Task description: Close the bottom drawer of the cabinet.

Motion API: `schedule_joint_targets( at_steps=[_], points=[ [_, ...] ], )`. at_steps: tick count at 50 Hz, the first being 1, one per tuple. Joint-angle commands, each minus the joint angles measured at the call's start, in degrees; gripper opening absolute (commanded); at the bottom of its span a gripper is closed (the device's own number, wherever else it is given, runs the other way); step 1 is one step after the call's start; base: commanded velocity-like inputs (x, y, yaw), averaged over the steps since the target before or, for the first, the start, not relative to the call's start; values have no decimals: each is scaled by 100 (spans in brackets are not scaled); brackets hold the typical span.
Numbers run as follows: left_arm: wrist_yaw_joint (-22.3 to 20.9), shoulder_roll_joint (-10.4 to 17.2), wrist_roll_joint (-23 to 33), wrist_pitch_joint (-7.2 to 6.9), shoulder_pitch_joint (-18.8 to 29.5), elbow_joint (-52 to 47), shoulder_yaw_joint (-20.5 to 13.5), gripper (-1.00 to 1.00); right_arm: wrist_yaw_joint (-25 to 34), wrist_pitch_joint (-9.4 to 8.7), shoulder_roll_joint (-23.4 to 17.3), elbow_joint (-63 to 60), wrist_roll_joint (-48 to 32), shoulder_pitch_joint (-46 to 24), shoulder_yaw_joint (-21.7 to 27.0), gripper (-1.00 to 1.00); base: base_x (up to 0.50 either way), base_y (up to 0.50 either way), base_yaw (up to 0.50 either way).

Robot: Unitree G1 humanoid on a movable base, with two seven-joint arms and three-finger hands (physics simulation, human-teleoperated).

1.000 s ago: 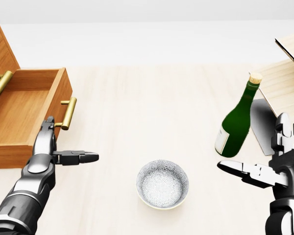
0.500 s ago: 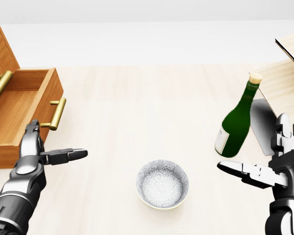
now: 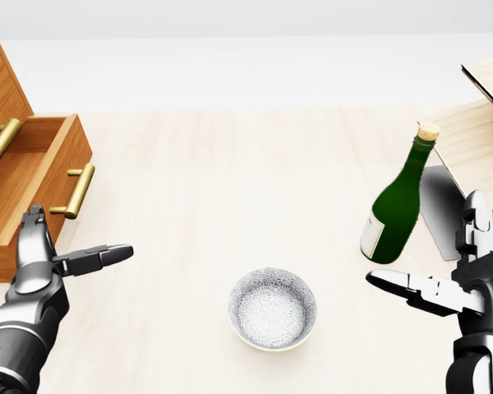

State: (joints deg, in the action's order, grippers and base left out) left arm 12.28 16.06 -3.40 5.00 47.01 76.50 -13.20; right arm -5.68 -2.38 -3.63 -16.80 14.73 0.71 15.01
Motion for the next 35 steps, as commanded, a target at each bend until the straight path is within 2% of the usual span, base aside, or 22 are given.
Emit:
schedule_joint_targets(
  at_steps=[1, 19, 25, 30, 35],
  points=[
    [498, 88, -20, 0, -73, 63, -210, 100, -2, -20, -10, -21, 31, -6, 11, 100, 0, 0, 0],
    [1257, 238, -232, 0, -99, 72, -391, 100, -30, -171, 10, -214, 35, 30, 20, 100, 0, 0, 0],
    [1409, 257, -309, 0, -122, 75, -403, 100, -26, -166, 15, -210, 32, 29, 21, 100, 0, 0, 0],
    [1712, 310, -368, 0, -136, 74, -446, 100, -18, -135, 14, -165, 32, 25, 23, 100, 0, 0, 0],
    [1772, 352, -434, 0, -148, 78, -479, 100, -9, -115, 11, -143, 44, 29, 32, 100, 0, 0, 0]
  ],
)
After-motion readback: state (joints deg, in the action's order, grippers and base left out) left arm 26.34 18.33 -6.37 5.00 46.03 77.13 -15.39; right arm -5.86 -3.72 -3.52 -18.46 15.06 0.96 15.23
